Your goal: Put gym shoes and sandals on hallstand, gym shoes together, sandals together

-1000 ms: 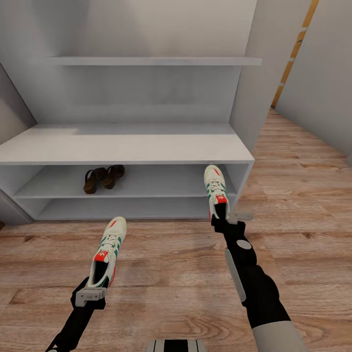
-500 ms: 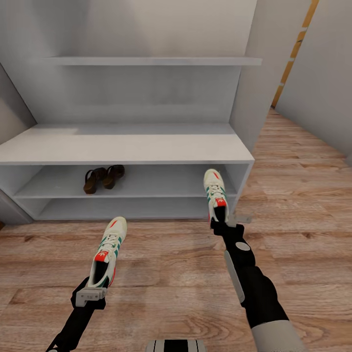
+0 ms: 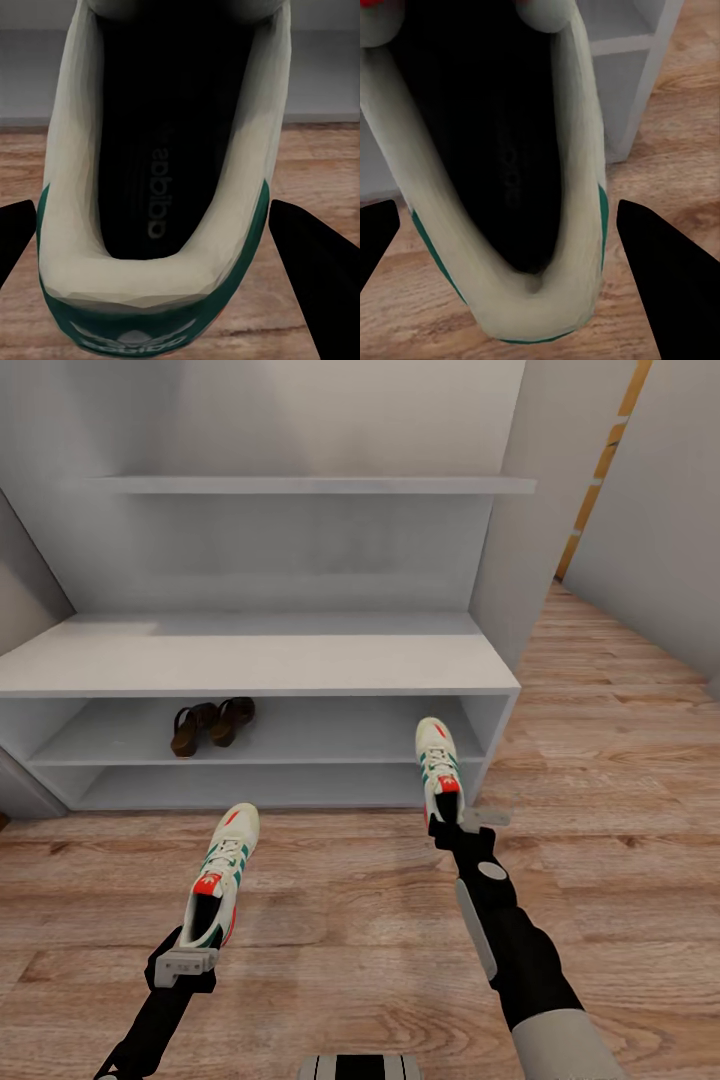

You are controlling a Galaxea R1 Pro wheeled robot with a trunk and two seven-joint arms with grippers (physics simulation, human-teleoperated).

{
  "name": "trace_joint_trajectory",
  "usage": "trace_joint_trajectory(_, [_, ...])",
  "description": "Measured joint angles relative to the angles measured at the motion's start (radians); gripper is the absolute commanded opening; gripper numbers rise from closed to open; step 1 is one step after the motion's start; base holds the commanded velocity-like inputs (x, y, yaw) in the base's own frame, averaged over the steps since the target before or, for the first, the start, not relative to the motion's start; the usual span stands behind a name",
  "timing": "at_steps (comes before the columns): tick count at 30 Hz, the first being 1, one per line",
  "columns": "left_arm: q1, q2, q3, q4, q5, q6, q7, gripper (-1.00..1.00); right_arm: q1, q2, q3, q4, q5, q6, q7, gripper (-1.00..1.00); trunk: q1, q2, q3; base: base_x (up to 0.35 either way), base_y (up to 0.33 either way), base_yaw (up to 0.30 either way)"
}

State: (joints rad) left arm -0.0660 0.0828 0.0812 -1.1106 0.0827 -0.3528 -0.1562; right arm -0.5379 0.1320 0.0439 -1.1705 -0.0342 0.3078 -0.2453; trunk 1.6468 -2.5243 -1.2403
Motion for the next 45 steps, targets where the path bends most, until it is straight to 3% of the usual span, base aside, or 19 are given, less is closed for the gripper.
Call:
trace_joint_trajectory(15, [0.0, 0.0, 0.0, 0.0, 0.003, 0.0, -0.002, -1.0, -0.008, -0.009, -0.001, 0.044, -0.015, -0.054, 0.003, -1.0, 0.0, 0.0, 0.0, 0.0, 0.0, 0.0])
trace_joint_trajectory(45, [0.001, 0.001, -0.006, -0.013, 0.001, -0.009, -0.012, -1.0, -0.013, -0.013, -0.01, 0.046, -0.016, -0.05, 0.001, -1.0, 0.0, 0.0, 0.0, 0.062, 0.0, 0.0])
